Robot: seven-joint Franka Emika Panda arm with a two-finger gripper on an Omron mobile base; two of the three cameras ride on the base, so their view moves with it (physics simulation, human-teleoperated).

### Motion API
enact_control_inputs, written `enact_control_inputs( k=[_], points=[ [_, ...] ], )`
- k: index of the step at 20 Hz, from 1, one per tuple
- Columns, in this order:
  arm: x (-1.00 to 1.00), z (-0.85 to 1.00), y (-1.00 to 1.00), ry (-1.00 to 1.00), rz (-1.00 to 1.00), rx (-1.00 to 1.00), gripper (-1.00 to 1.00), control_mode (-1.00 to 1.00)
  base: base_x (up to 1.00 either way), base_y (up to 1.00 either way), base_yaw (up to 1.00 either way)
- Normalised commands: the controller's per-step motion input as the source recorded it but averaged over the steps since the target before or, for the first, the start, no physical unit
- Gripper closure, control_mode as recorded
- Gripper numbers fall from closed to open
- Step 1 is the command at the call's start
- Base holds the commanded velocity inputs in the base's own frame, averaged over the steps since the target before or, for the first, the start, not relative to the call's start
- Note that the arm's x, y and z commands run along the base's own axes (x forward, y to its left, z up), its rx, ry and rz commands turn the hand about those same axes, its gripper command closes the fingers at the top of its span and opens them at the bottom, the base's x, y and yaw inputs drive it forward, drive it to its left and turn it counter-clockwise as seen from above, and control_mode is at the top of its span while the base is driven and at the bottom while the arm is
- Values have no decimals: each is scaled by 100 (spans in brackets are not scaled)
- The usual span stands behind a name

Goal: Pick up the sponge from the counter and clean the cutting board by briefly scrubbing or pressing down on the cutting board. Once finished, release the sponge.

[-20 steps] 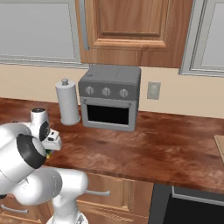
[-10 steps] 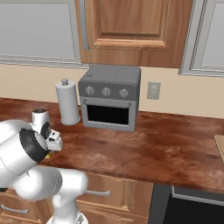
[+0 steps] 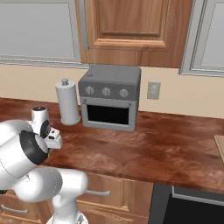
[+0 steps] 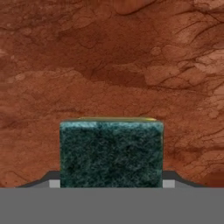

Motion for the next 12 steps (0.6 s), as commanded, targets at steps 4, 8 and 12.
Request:
enact_control_inputs(
  k=[4, 8, 12],
  points=[
    [-18, 42, -11, 0, 0, 0, 100, -100, 0, 0, 0],
    [-39, 39, -41, 0, 0, 0, 100, -100, 0, 0, 0],
    [-14, 48, -66, 0, 0, 0, 100, -100, 0, 0, 0]
  ],
)
